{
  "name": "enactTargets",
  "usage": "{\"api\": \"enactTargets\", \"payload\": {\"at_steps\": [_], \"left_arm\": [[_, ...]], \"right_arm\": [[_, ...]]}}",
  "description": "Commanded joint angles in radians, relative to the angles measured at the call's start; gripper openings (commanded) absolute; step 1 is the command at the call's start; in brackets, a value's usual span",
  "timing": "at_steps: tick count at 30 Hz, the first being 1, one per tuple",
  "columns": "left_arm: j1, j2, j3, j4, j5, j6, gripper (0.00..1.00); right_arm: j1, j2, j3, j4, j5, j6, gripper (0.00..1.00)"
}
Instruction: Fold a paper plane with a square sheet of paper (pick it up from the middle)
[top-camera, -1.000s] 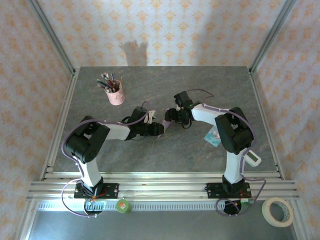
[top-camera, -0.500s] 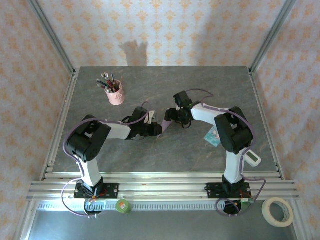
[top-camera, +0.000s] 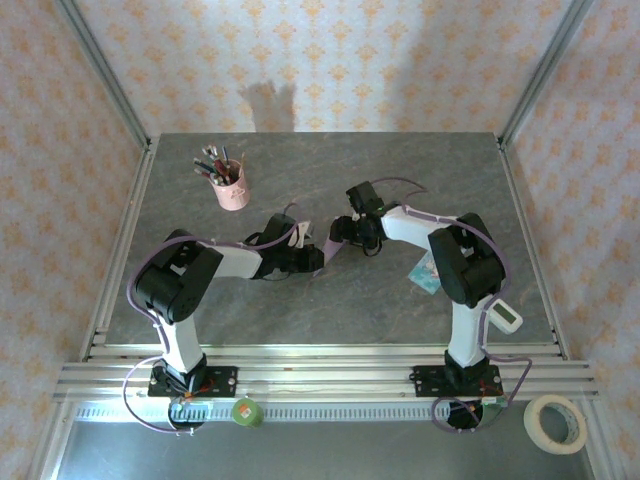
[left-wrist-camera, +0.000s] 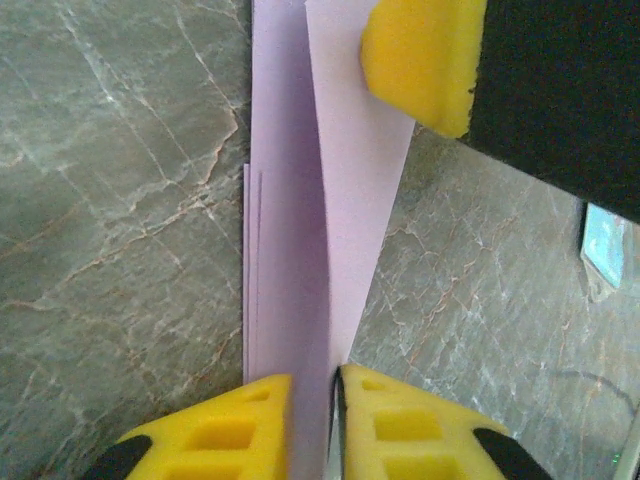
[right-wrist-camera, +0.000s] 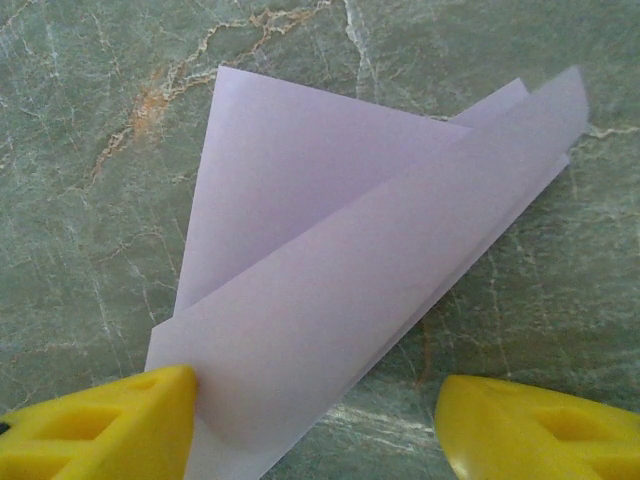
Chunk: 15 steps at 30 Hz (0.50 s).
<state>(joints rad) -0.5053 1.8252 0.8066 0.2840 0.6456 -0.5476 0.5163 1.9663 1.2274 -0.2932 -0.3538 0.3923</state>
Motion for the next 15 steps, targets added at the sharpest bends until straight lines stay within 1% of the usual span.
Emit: {"api": "enactTargets", "payload": {"at_steps": [1, 7, 12, 15], "left_arm": [[-0.004, -0.026, 0.023, -0.046, -0.03, 0.015, 0.25], [-0.016, -0.067, 0.057, -0.124, -0.085, 0.049, 0.36], [-0.025, -0.058, 0.081, -0.169, -0.115, 0.075, 0.42], [-0.032, -0.058, 0.087, -0.168, -0.125, 0.077, 0.46]], "right_arm": [[0.004, 0.16, -0.042, 0.043, 0.046, 0.003, 0.68], [0.004, 0.153, -0.036, 0.054, 0.023, 0.002, 0.68], [0.004, 0.158, -0.03, 0.049, 0.019, 0.001, 0.68], [0.004, 0.16, -0.029, 0.049, 0.021, 0.0, 0.68]]}}
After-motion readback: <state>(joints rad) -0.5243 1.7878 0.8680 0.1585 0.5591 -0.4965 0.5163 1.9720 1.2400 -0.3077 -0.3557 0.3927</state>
